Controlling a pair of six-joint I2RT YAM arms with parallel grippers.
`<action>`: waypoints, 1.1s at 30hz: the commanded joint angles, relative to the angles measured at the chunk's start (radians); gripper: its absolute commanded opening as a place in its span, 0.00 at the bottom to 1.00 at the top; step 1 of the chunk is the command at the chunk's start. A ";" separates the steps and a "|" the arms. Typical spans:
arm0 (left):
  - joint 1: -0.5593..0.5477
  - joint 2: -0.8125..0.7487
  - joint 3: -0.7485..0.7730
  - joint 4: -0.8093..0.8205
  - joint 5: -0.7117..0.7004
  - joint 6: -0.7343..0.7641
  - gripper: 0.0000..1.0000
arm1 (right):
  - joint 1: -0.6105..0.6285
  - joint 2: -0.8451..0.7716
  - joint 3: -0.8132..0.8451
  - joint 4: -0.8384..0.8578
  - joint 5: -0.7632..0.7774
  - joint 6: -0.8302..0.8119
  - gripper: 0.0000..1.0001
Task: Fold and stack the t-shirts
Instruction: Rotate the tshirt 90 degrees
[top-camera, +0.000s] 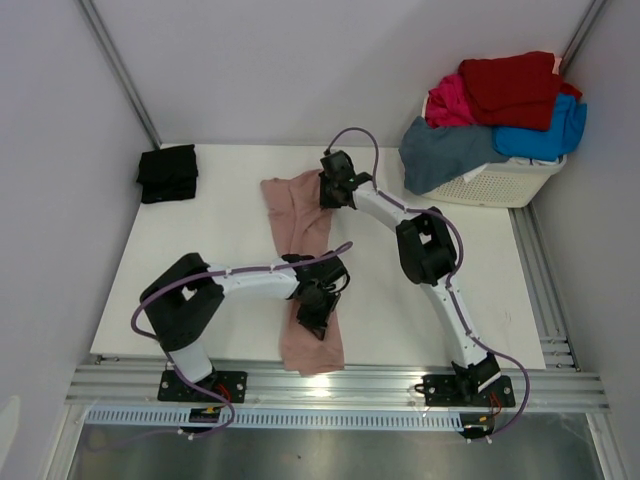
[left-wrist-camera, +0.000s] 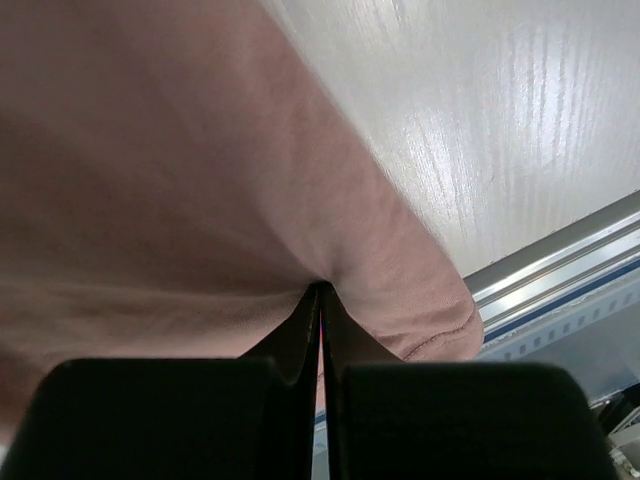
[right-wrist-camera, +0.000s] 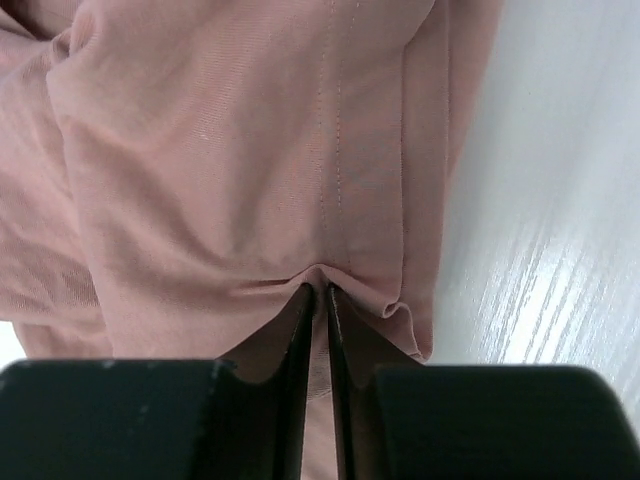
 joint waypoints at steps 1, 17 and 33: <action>-0.030 0.029 -0.011 0.005 0.045 -0.010 0.01 | -0.012 0.066 0.041 -0.042 -0.006 -0.009 0.13; -0.169 0.125 0.023 0.033 0.172 0.025 0.01 | -0.152 0.157 0.204 -0.047 -0.103 0.059 0.22; -0.042 -0.349 0.311 -0.254 -0.416 0.045 0.14 | -0.161 -0.058 0.103 0.019 -0.318 -0.023 0.64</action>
